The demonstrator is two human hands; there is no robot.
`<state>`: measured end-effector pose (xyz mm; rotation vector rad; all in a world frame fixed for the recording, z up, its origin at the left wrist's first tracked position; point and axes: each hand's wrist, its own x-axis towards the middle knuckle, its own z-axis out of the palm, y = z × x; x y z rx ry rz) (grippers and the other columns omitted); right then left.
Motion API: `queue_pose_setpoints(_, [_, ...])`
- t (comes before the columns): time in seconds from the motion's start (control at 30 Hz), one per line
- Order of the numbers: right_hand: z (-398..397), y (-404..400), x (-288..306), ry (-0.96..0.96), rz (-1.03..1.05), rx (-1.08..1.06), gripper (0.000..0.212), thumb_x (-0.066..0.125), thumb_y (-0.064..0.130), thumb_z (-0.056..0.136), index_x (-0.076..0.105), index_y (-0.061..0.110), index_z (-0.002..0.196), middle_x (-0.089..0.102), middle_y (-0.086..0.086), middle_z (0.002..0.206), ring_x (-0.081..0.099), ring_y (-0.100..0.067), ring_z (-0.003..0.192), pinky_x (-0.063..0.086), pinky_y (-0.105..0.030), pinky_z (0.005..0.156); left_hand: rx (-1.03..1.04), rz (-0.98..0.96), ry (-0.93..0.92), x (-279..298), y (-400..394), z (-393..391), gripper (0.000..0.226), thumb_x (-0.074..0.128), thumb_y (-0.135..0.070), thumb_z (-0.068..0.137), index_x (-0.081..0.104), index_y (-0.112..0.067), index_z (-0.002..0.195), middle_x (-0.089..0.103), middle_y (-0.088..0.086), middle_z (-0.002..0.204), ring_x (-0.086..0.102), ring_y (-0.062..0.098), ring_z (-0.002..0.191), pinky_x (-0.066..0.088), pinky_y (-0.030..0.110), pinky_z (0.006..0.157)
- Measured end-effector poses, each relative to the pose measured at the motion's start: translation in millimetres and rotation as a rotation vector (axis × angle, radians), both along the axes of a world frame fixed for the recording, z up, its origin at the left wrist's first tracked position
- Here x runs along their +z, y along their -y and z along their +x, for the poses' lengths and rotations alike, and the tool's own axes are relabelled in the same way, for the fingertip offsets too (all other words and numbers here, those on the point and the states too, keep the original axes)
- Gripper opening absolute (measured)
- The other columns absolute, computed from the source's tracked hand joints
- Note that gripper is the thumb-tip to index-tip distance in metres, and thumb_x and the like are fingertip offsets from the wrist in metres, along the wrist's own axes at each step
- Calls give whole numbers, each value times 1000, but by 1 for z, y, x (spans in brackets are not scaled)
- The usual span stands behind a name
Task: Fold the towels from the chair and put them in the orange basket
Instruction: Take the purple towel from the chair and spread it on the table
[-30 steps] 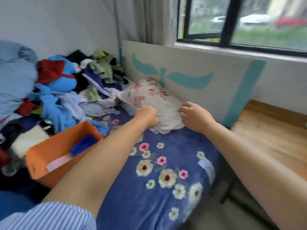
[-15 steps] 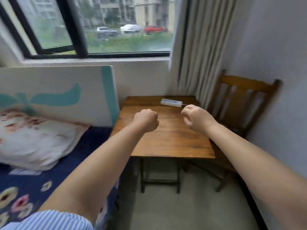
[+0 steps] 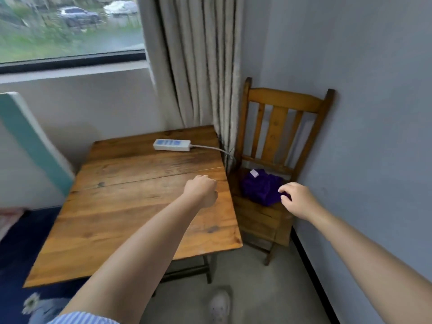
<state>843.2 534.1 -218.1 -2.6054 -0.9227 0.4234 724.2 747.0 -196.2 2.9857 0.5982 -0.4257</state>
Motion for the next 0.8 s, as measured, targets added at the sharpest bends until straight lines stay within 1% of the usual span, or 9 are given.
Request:
queue_pose_setpoints(0.23, [103, -48, -66, -106, -148, -107, 33, 46, 10, 93, 55, 3, 124, 55, -15, 130, 53, -28, 117, 42, -31, 96, -40, -73, -124, -74, -73, 116, 31, 41, -22, 95, 57, -11, 119, 53, 13, 124, 46, 31, 118, 45, 39, 85])
queue_pose_setpoints(0.37, [149, -80, -108, -131, -218, -93, 33, 45, 13, 93, 55, 6, 124, 56, -13, 127, 54, -27, 114, 44, -31, 93, -17, -81, -148, -114, -102, 172, 36, 40, -22, 96, 48, -12, 130, 47, 12, 131, 41, 31, 124, 41, 39, 96])
queue_pose_setpoints(0.43, [167, -93, -131, -152, -243, -82, 34, 46, 15, 93, 55, 7, 125, 57, -11, 127, 54, -25, 115, 45, -30, 92, 33, -132, -100, -138, -108, 190, 42, 40, -22, 96, 37, -13, 137, 42, 12, 138, 37, 31, 129, 38, 40, 101])
queue_pose_setpoints(0.57, [205, -112, -181, -167, -325, -83, 36, 47, 20, 94, 52, 8, 127, 56, -10, 128, 52, -26, 116, 48, -33, 90, 214, -195, 8, -187, -107, 213, 58, 35, -30, 98, 11, -13, 148, 16, 12, 155, 14, 29, 144, 21, 41, 115])
queue_pose_setpoints(0.63, [218, -118, -216, -196, -403, -89, 37, 49, 24, 93, 51, 9, 127, 56, -10, 127, 52, -26, 116, 48, -35, 90, 303, -212, -9, -215, -103, 218, 61, 31, -34, 99, 6, -10, 149, 4, 12, 158, 2, 27, 147, 10, 40, 118])
queue_pose_setpoints(0.67, [219, -115, -219, -189, -436, -92, 38, 49, 27, 93, 52, 10, 127, 56, -10, 125, 51, -26, 116, 48, -36, 90, 318, -205, 18, -215, -98, 217, 62, 29, -35, 99, 3, -9, 149, 0, 12, 158, -3, 26, 147, 5, 39, 119])
queue_pose_setpoints(0.7, [224, -119, -243, -197, -490, -70, 37, 50, 29, 92, 52, 11, 125, 56, -10, 124, 51, -26, 116, 47, -36, 90, 341, -207, 18, -231, -98, 221, 62, 27, -35, 99, 2, -8, 149, -3, 13, 158, -6, 26, 147, 0, 38, 119])
queue_pose_setpoints(0.77, [226, -121, -261, -158, -567, -34, 37, 51, 33, 91, 53, 12, 122, 55, -9, 123, 48, -26, 117, 42, -36, 90, 341, -205, 66, -236, -96, 222, 62, 27, -32, 99, 1, -6, 149, -5, 13, 158, -10, 25, 146, -6, 36, 118])
queue_pose_setpoints(0.8, [223, -124, -276, -156, -617, 8, 39, 52, 35, 90, 52, 13, 122, 54, -9, 125, 46, -26, 118, 41, -36, 92, 346, -209, 48, -242, -97, 218, 62, 27, -31, 98, 1, -6, 149, -5, 13, 158, -10, 24, 146, -8, 35, 118])
